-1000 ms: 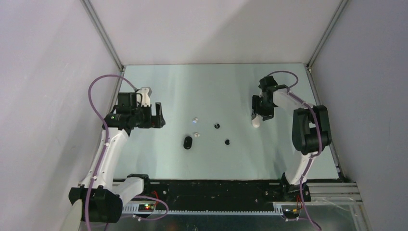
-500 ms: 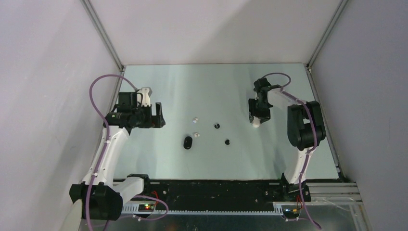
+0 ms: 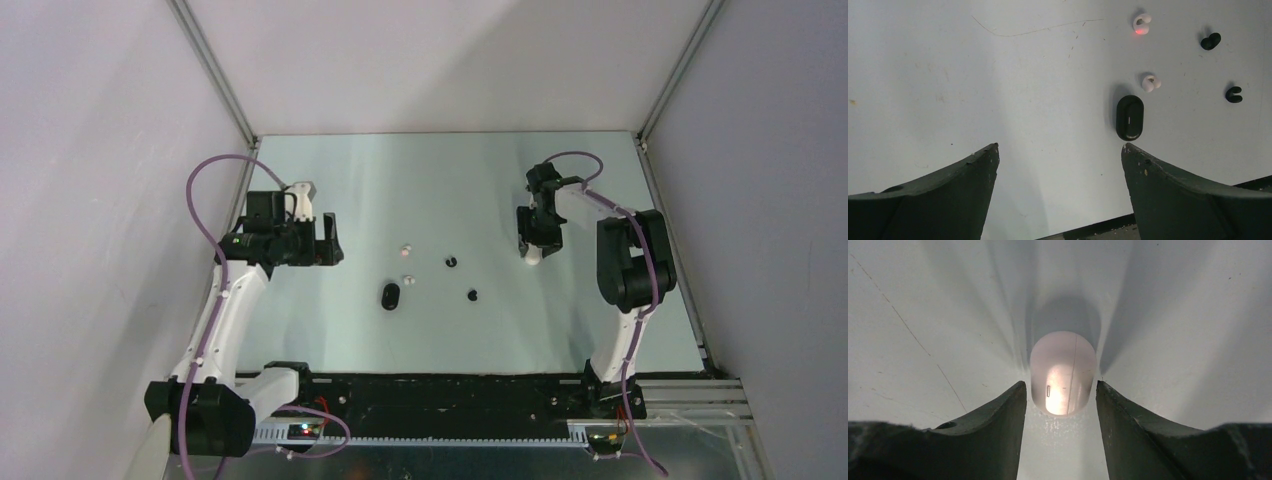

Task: Insert the wireless bluetooth earbuds into the charging case
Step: Pick up the charging case from the center of the board.

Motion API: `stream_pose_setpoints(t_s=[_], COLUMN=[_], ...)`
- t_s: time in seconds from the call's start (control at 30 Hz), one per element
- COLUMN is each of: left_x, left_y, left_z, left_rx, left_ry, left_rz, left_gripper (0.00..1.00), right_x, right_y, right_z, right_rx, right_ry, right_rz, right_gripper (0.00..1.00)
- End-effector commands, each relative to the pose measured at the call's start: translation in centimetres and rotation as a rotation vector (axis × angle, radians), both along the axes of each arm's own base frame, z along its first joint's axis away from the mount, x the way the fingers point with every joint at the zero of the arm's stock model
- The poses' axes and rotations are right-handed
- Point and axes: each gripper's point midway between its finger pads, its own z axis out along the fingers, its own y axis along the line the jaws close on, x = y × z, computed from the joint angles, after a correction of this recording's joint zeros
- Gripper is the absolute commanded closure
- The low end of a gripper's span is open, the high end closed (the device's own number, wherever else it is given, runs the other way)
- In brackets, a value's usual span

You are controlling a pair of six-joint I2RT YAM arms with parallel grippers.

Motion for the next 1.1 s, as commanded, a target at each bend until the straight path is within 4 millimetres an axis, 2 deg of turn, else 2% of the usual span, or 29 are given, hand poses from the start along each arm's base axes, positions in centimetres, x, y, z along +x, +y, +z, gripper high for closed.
stream_pose_setpoints(t_s=[0.0,0.37,0.43,0.6,0.67,0.7,0.77,0.87,0.93,0.97,1.0,1.03,1.07], left_x=[0.6,0.8,0.9,0.9,0.9,0.9,1.0,1.3,1.5,1.5,1.8,1.8,2.0], left_y=[0.0,0.0,0.0,-0.3,-0.9,-1.4,-2.7,-4.9,-6.5,-7.2,-8.0,-8.6,-9.4], left_z=[1.1,1.7,1.7,2.0,2.3,2.6,3.1,4.4,5.4,5.8,6.6,6.9,7.7], left_rx=[-0.017,-0.014,-0.017,-0.028,-0.055,-0.080,-0.139,-0.244,-0.311,-0.343,-0.359,-0.379,-0.397], left_ry=[-0.041,-0.062,-0.062,-0.070,-0.074,-0.077,-0.084,-0.113,-0.136,-0.138,-0.162,-0.165,-0.184], left_rz=[0.001,-0.003,-0.004,-0.011,-0.037,-0.058,-0.110,-0.188,-0.246,-0.277,-0.304,-0.326,-0.348], left_gripper=[0.04,0.03,0.04,0.04,0.04,0.05,0.06,0.06,0.06,0.06,0.06,0.07,0.07], right_x=[0.2,-0.7,-0.6,-0.4,-0.2,-0.1,-0.5,-1.6,-2.1,-2.2,-2.7,-2.8,-3.6], right_y=[-0.4,-0.2,-0.2,-0.1,-0.1,0.3,1.0,2.4,3.9,4.7,6.0,6.7,8.0], right_z=[-0.5,-1.4,-1.5,-1.1,-0.1,0.9,2.5,4.8,8.4,9.1,11.8,12.7,15.3], right_rx=[-0.036,-0.034,-0.032,-0.031,-0.032,-0.011,0.001,0.021,0.067,0.085,0.118,0.133,0.152], right_ry=[-0.005,0.026,0.024,0.006,-0.022,-0.045,-0.074,-0.119,-0.230,-0.280,-0.377,-0.444,-0.550], right_rz=[0.011,0.052,0.055,0.074,0.099,0.143,0.231,0.405,0.488,0.523,0.586,0.621,0.696], right_gripper=[0.44,0.46,0.50,0.70,0.82,0.92,1.00,1.00,1.00,1.00,1.00,1.00,1.00])
